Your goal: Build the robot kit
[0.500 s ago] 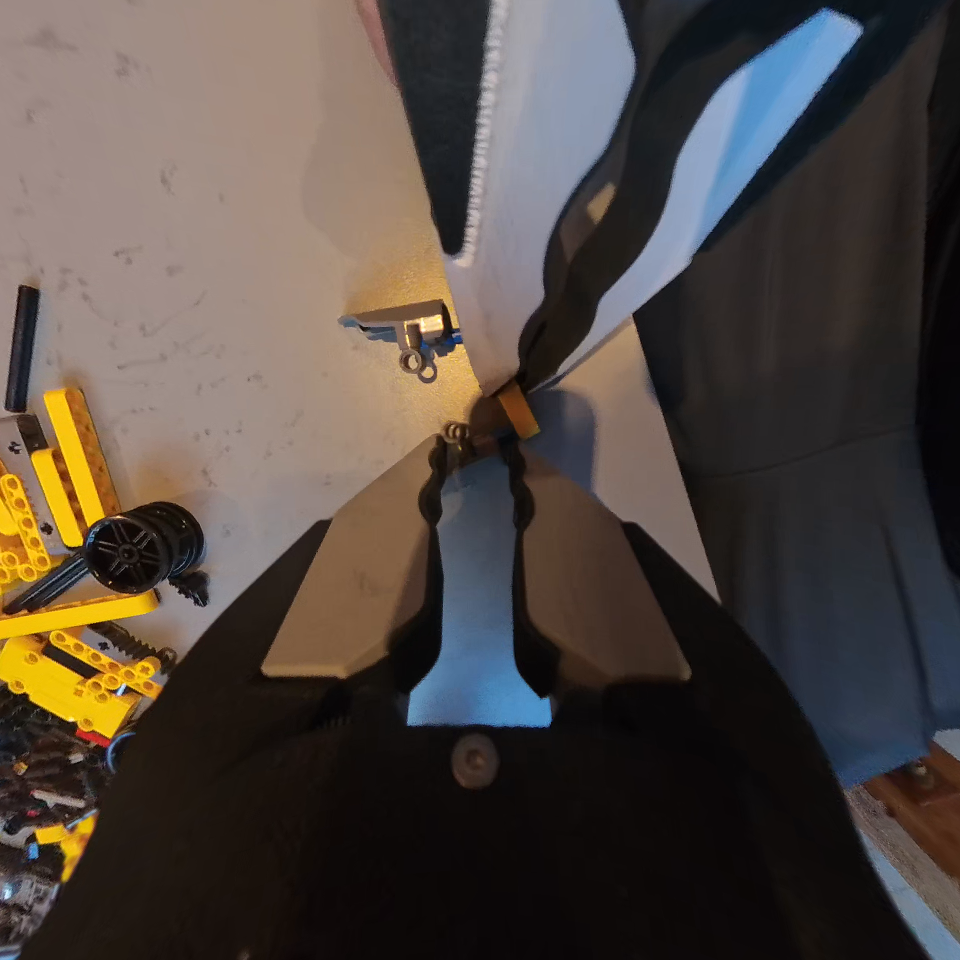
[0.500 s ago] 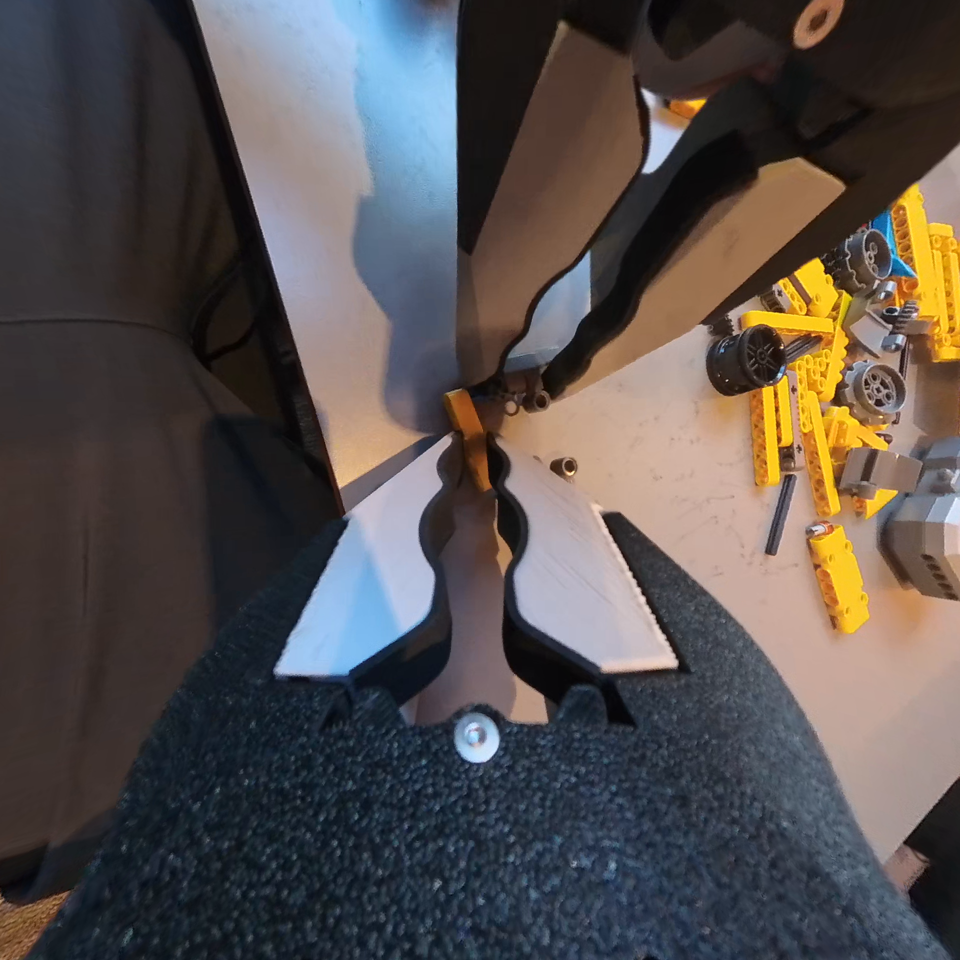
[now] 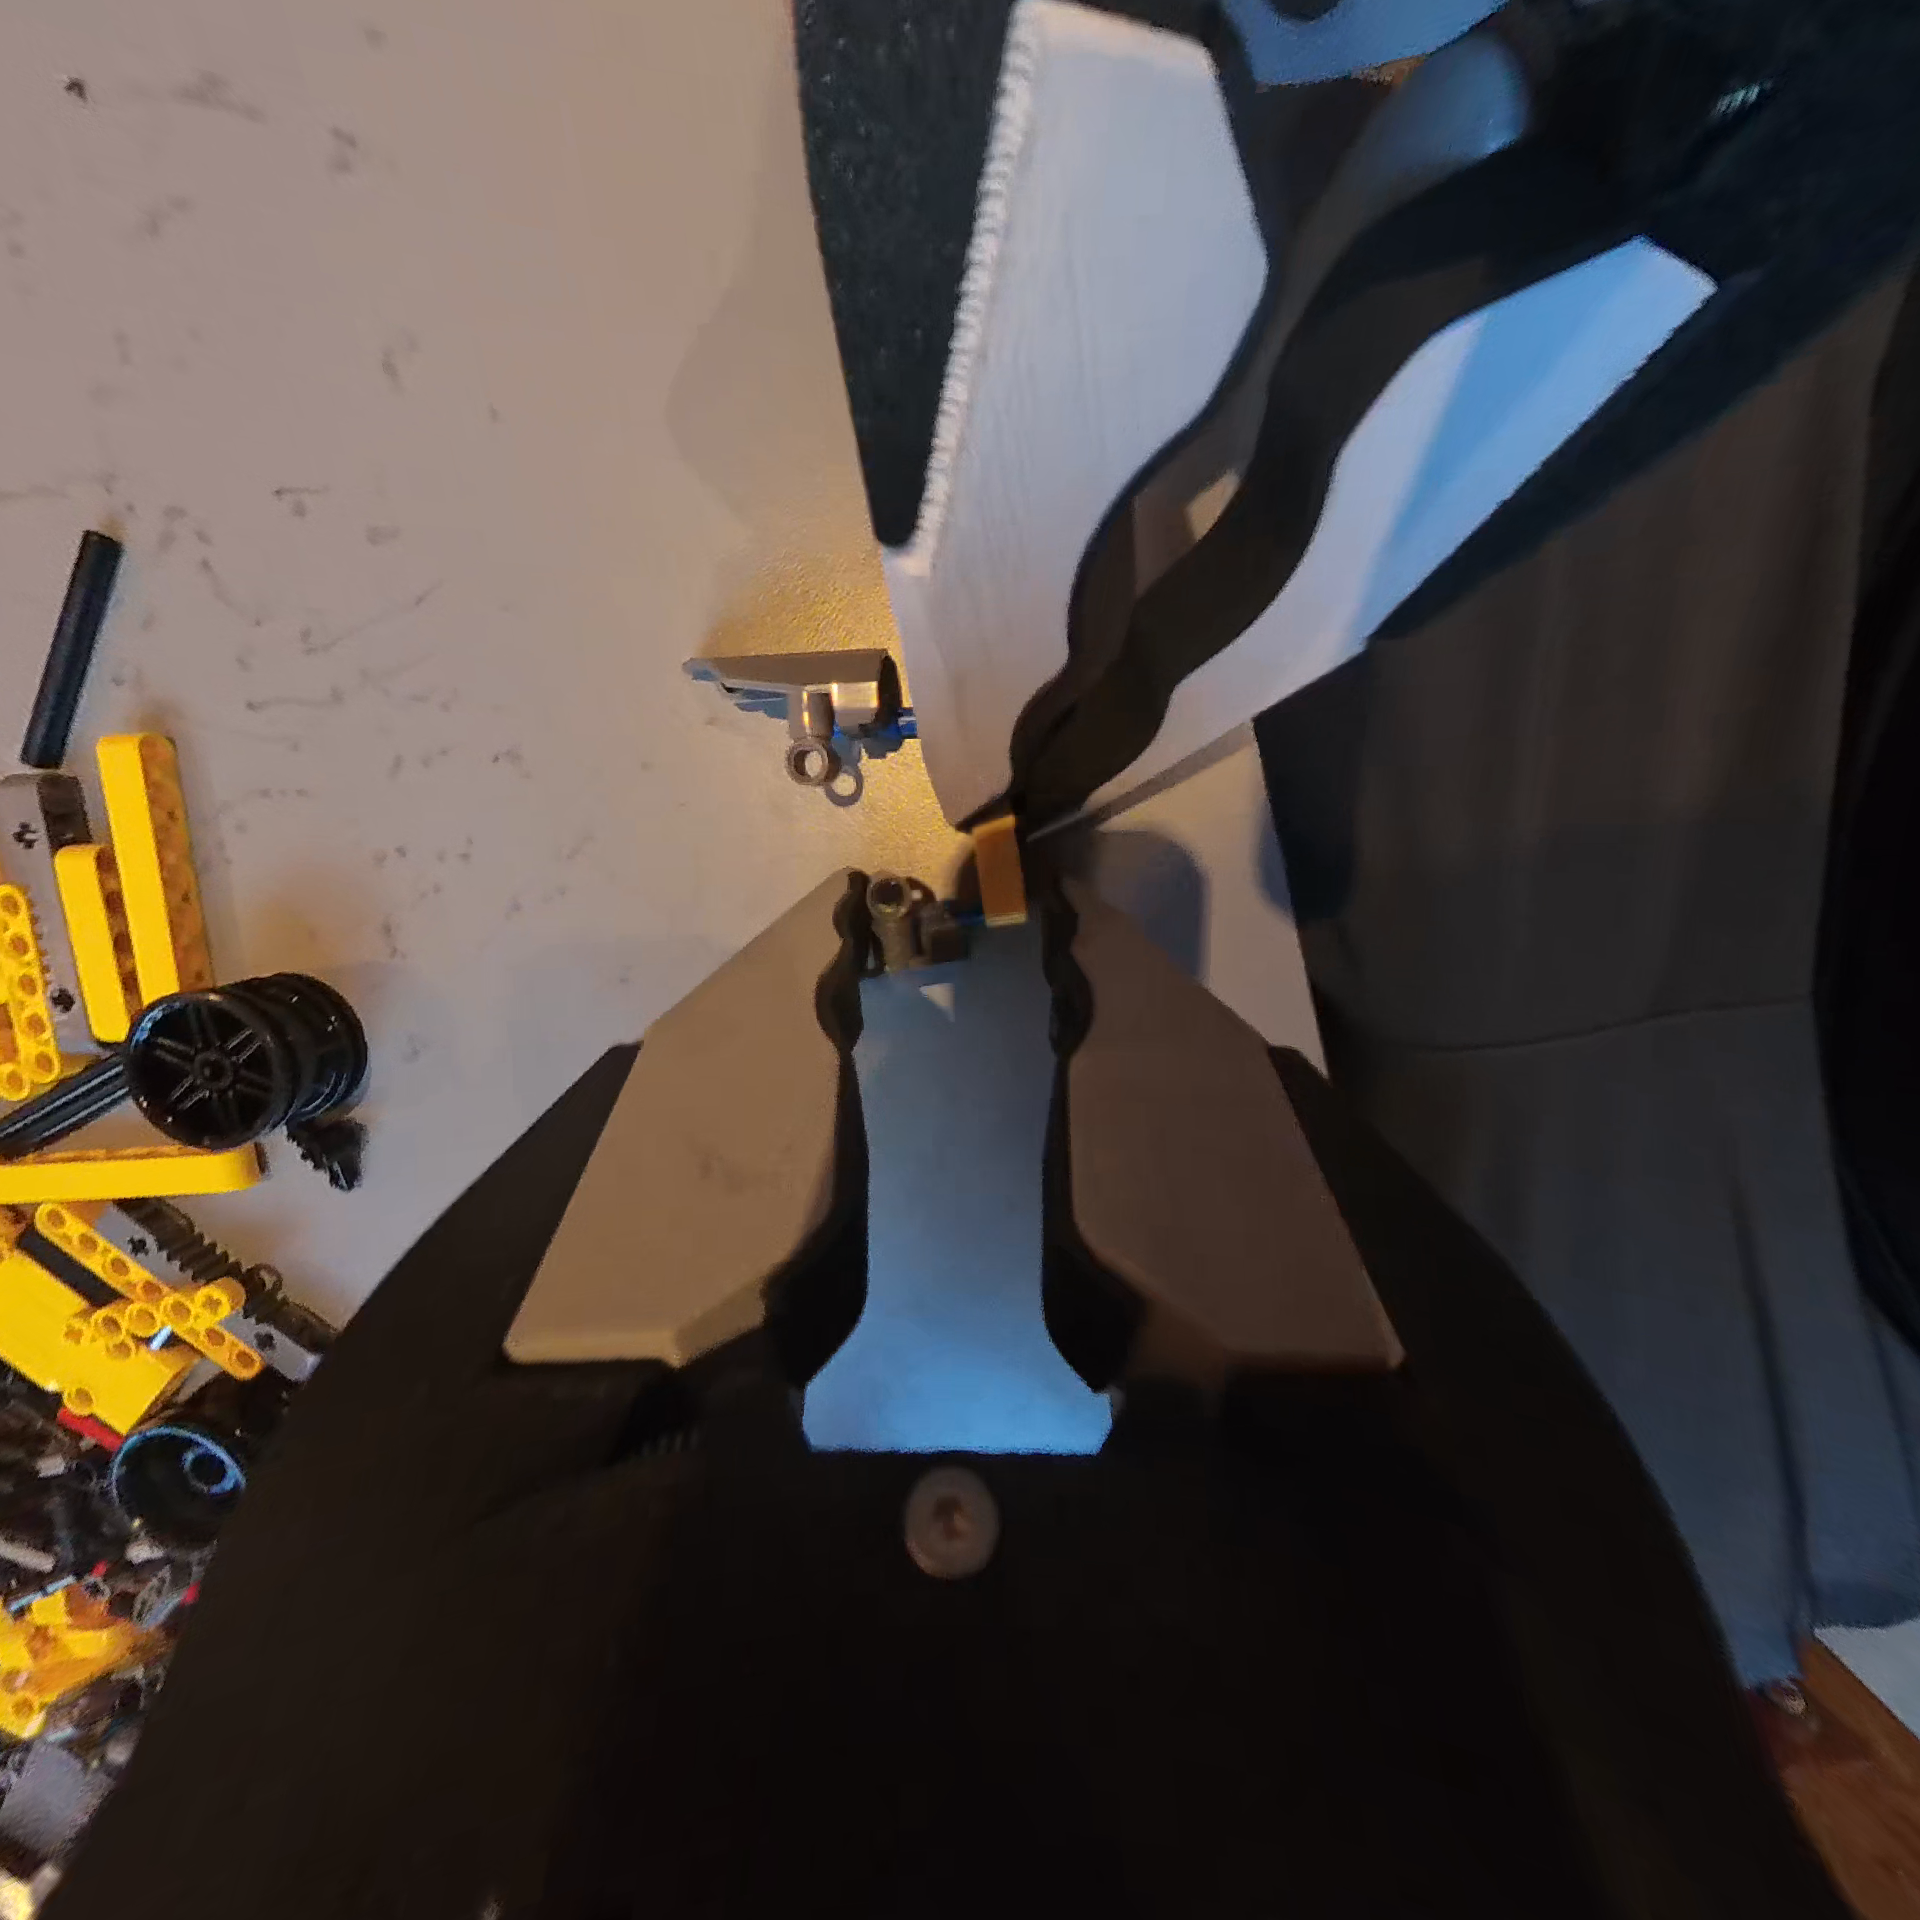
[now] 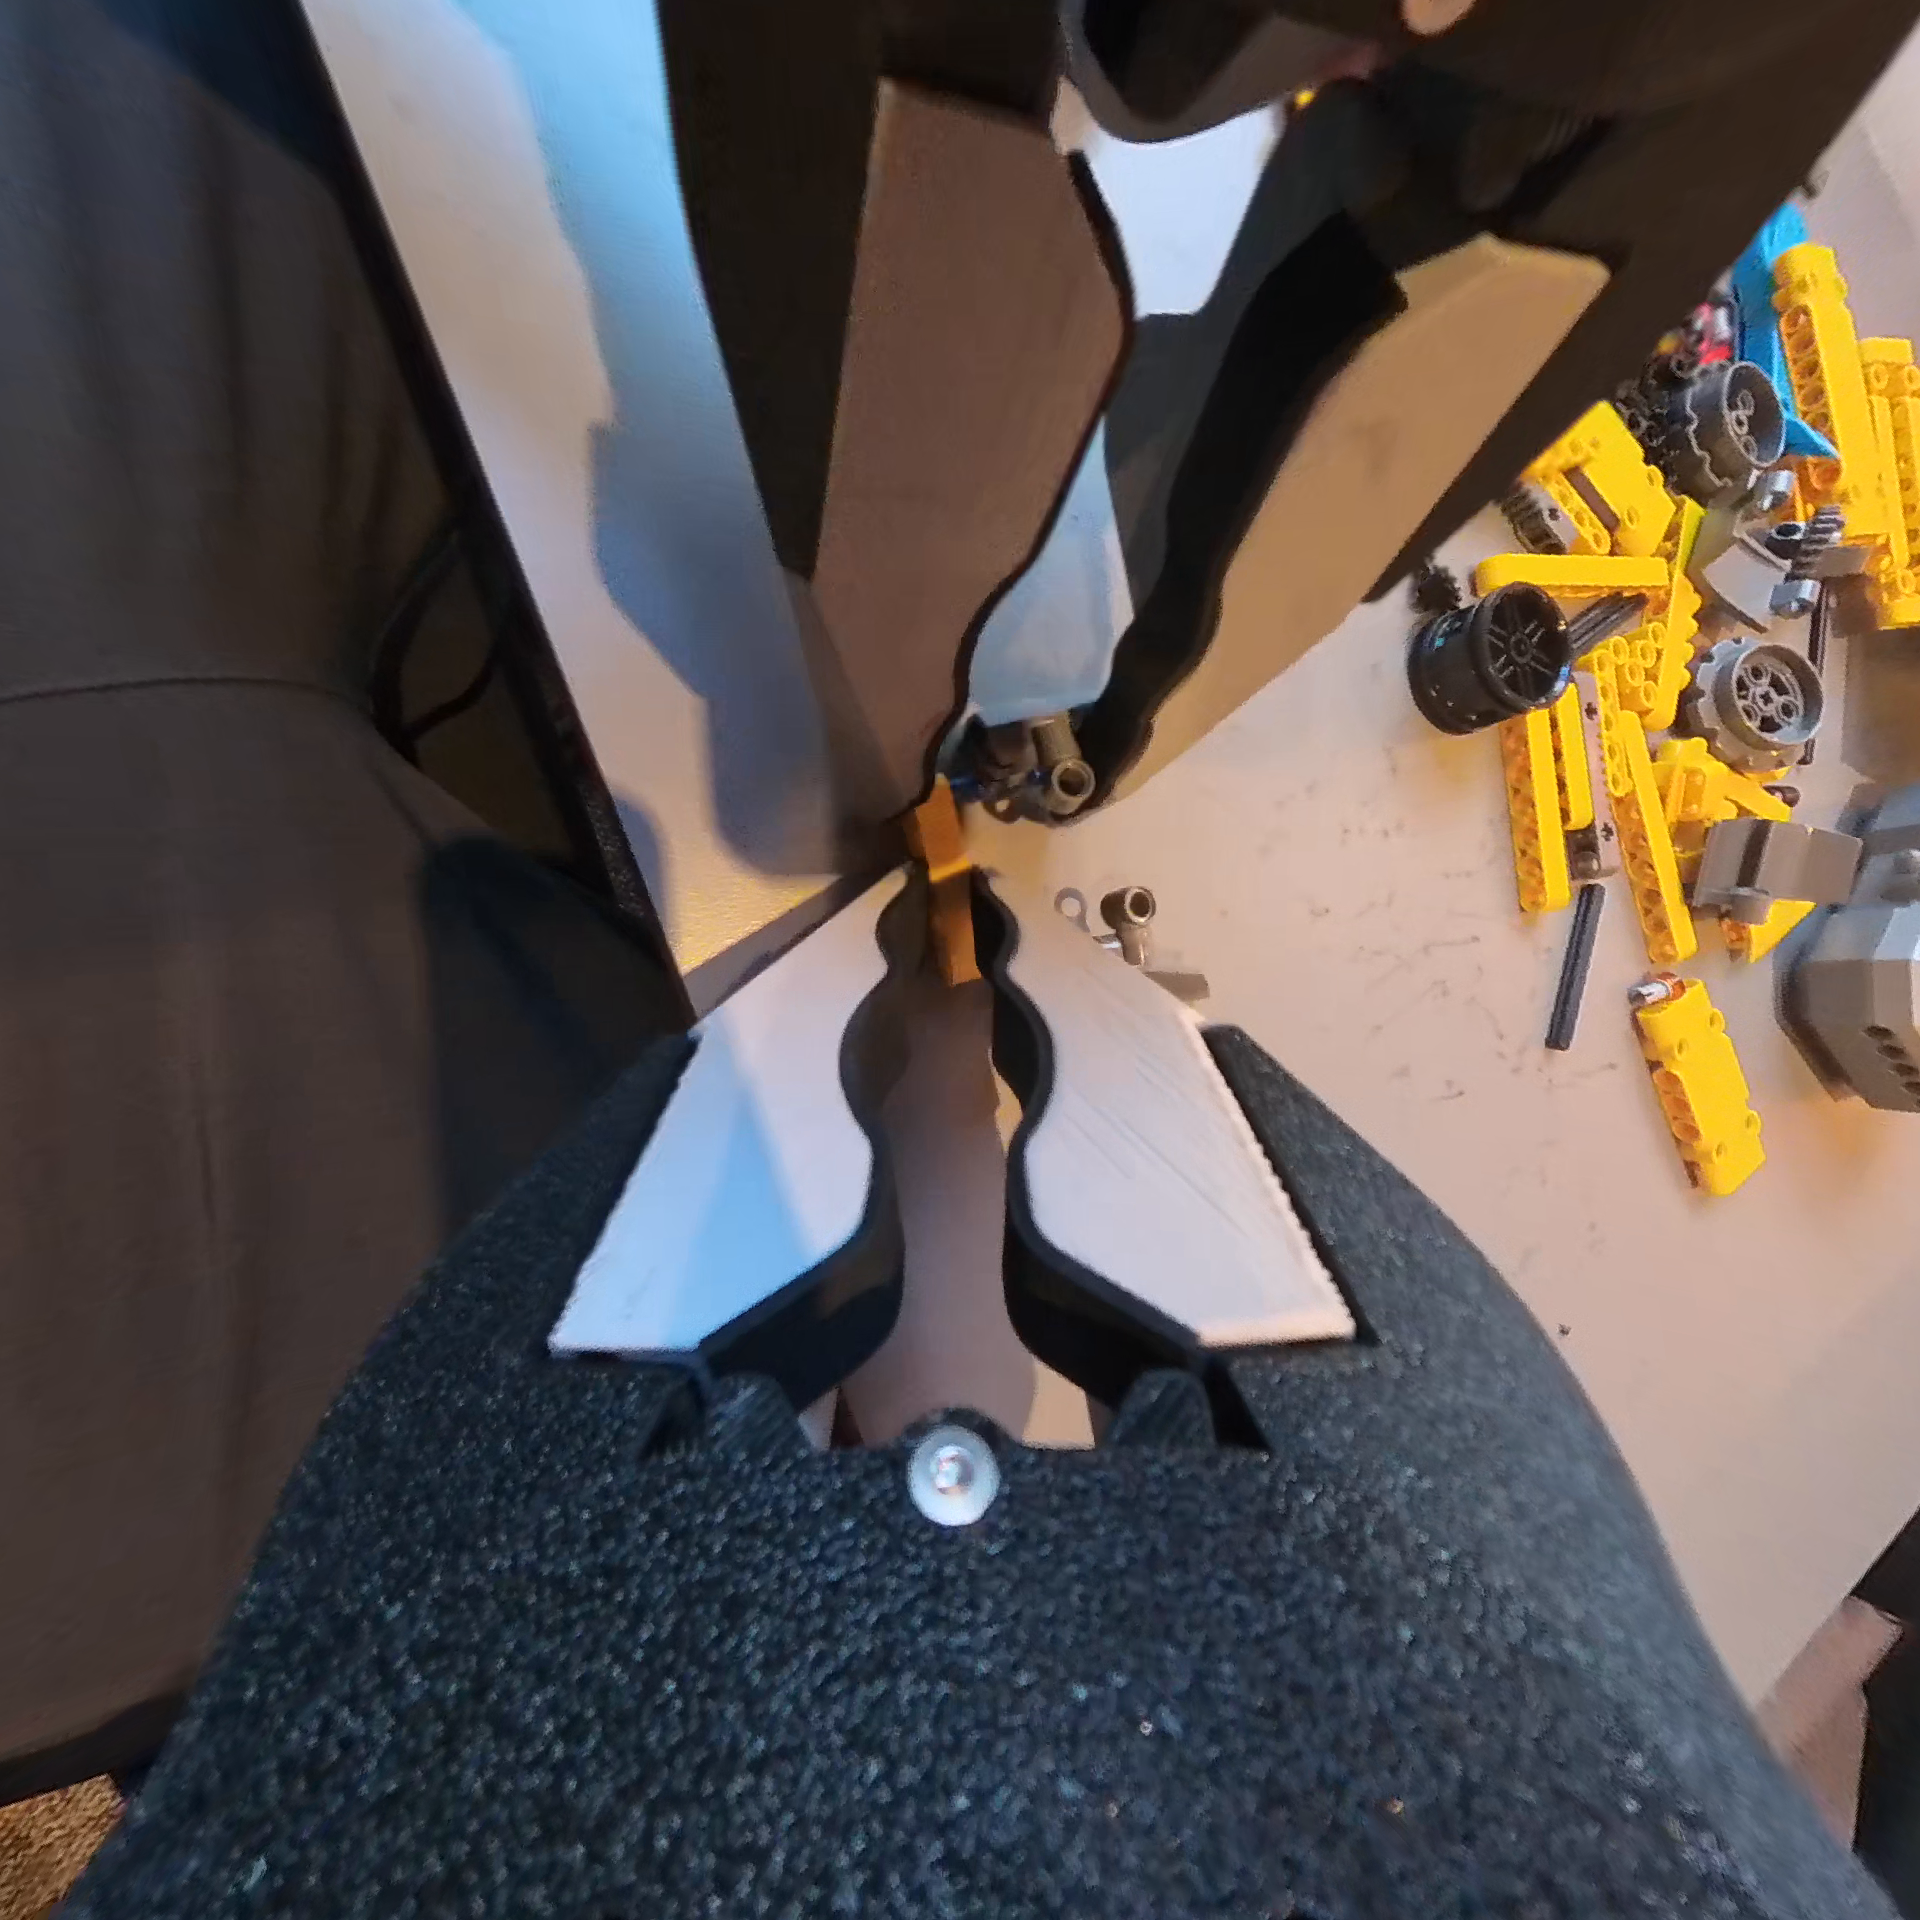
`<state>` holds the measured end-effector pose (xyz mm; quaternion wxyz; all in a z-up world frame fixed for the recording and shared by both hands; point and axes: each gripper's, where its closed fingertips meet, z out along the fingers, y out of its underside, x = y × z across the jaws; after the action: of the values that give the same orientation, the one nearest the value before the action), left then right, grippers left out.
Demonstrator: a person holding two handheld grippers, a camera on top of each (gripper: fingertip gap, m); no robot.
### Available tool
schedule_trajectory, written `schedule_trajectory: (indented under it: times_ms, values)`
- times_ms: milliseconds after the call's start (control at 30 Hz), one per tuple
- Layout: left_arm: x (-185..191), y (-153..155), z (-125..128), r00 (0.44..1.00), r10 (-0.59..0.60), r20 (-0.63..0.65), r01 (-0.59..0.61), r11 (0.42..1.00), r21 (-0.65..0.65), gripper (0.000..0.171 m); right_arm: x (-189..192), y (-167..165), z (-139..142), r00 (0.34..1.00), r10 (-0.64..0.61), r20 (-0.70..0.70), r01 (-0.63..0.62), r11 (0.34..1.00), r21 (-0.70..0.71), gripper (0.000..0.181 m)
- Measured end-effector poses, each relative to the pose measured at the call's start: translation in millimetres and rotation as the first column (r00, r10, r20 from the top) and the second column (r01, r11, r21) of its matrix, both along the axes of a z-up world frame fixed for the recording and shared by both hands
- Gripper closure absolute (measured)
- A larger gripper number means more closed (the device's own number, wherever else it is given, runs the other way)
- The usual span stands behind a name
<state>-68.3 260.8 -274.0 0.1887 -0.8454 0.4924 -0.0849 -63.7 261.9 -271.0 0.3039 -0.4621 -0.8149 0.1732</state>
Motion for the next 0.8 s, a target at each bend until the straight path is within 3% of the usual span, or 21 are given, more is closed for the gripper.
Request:
schedule_trajectory:
  times_ms: [500, 633, 800]
  values:
    - [1.1, 2.4, 0.7, 0.998, 0.044, 0.051, -0.047, 0.997, 0.064, 0.147, 0.7, 2.1, 2.2, 0.999, -0.003, -0.045, 0.005, 1.0, 0.03, 0.168]
    - [2.2, 2.6, 0.7, 0.998, 0.034, 0.043, -0.037, 0.997, 0.065, 0.15, 12.9, 5.4, 22.0, 0.995, 0.001, -0.1, -0.006, 0.999, -0.051, 0.153]
    - [3.3, 1.2, 0.5, 0.999, 0.008, 0.036, -0.01, 0.998, 0.064, 0.153, 23.2, 47.2, 37.7, 0.981, -0.131, -0.145, 0.096, 0.969, -0.228, 0.145]
